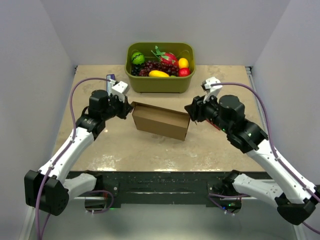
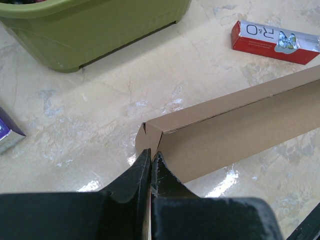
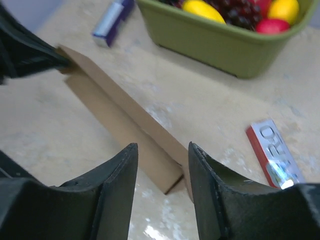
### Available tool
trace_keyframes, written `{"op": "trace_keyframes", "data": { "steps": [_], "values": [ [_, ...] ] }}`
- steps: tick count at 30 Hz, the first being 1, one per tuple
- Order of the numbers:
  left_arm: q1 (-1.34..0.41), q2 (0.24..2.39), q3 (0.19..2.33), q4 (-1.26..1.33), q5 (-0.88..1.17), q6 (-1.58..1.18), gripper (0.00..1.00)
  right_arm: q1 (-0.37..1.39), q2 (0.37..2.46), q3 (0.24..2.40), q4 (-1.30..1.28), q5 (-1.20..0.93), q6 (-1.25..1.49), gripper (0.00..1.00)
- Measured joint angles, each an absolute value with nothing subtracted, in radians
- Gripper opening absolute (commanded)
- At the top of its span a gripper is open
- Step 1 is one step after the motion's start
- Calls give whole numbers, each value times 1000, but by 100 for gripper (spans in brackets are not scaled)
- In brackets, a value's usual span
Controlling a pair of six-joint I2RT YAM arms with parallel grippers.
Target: Fold the paper box
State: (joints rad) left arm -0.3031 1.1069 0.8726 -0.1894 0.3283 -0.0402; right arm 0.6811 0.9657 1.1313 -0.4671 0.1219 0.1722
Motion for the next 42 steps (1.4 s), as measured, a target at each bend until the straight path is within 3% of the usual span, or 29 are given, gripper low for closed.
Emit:
{"op": "trace_keyframes", "data": {
  "steps": [4,11,42],
  "values": [
    [-303,1114,880,-195,328,-40,0,702,937,1108,-328,-9,201,28],
    [-303,1115,881,-197,327,-40,0,841,1110,1091,-236,-56,221,23],
    [-301,1177,987,-321,337,-76,0,886,1349,963,-3,297,172,18]
  ]
}}
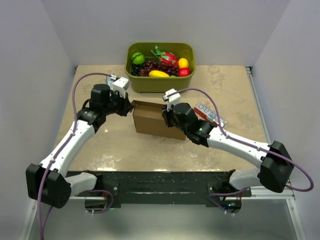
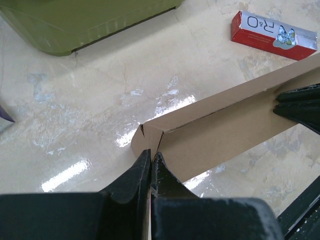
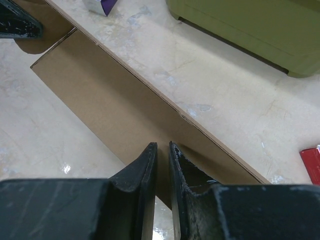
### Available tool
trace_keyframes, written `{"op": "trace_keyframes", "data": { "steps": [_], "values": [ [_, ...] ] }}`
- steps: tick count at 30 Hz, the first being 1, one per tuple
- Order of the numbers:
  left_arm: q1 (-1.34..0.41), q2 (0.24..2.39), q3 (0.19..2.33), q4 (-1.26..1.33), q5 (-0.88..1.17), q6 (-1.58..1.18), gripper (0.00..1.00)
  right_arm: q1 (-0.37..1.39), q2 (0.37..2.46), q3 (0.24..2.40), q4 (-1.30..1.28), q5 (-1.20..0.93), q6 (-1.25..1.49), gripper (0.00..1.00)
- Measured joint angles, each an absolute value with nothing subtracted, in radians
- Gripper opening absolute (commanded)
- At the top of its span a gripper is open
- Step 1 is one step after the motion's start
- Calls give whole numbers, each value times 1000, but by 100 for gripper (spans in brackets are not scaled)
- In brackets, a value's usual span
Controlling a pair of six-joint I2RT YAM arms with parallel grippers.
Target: Fold the paper box
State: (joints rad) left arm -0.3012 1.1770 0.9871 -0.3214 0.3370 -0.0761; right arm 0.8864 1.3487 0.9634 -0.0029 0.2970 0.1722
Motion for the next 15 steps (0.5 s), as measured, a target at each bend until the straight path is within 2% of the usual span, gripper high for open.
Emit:
{"op": "trace_keyframes", "data": {
  "steps": [15],
  "values": [
    [-294,1245,1087,-418,310,-211,0,891,1389,984,13,324,171,18]
  ]
}}
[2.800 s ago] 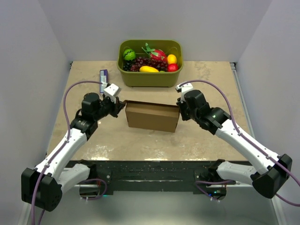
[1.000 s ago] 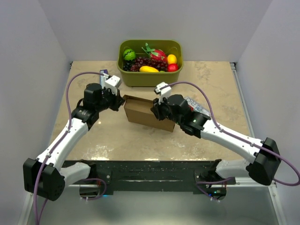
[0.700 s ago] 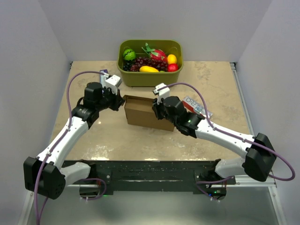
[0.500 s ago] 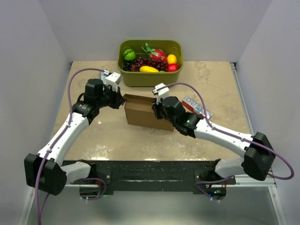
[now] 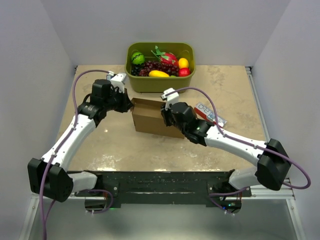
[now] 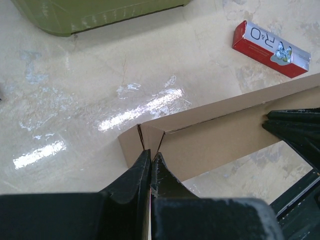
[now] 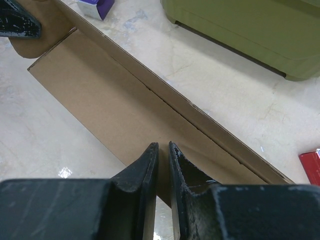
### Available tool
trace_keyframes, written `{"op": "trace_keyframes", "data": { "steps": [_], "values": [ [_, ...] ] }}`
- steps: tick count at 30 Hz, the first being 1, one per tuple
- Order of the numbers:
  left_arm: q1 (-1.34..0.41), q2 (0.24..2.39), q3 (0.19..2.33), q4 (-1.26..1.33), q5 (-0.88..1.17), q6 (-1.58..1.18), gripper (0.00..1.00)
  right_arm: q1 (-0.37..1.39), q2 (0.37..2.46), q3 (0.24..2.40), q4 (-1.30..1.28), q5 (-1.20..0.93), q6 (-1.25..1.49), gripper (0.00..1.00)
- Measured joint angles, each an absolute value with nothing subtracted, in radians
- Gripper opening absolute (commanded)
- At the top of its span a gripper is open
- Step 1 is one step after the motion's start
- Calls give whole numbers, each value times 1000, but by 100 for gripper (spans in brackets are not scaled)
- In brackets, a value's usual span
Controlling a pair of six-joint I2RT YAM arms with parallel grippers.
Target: Fold the paper box
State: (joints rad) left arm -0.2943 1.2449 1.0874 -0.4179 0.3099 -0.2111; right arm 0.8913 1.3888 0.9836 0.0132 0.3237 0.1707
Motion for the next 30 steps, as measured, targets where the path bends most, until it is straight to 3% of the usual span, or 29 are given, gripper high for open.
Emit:
{"op": "trace_keyframes", "data": {
  "steps": [30],
  "values": [
    [-288,1220,1007,-299,319,-272,0,891,1414,999,22,332,163,16]
  ]
}}
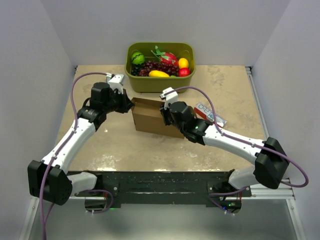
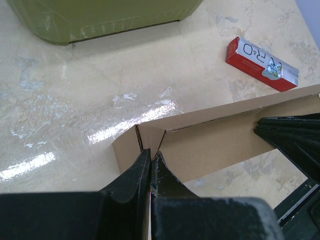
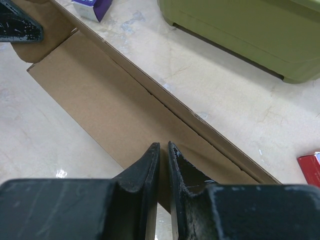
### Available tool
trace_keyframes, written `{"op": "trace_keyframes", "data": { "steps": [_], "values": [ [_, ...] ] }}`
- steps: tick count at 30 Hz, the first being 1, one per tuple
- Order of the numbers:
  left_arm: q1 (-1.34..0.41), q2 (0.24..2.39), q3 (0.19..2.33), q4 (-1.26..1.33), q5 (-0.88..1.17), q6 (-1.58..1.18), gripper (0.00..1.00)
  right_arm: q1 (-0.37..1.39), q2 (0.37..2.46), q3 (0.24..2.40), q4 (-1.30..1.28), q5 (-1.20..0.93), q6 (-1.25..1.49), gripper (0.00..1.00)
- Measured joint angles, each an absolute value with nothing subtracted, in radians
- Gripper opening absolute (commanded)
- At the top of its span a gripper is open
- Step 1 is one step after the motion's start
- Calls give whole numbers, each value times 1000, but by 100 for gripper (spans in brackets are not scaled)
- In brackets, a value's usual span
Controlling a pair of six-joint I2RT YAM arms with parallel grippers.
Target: Fold the paper box
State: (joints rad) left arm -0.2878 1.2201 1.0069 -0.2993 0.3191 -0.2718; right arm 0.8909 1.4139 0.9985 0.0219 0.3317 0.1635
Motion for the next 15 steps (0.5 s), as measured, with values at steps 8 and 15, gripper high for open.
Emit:
{"op": "trace_keyframes", "data": {
  "steps": [8,15],
  "values": [
    [-288,1194,959,-241,317,-274,0,891,1414,1004,14,332,164,17],
    [-288,1176,929,-204,308,-270,0,891,1418,1018,-8,331,164,18]
  ]
}}
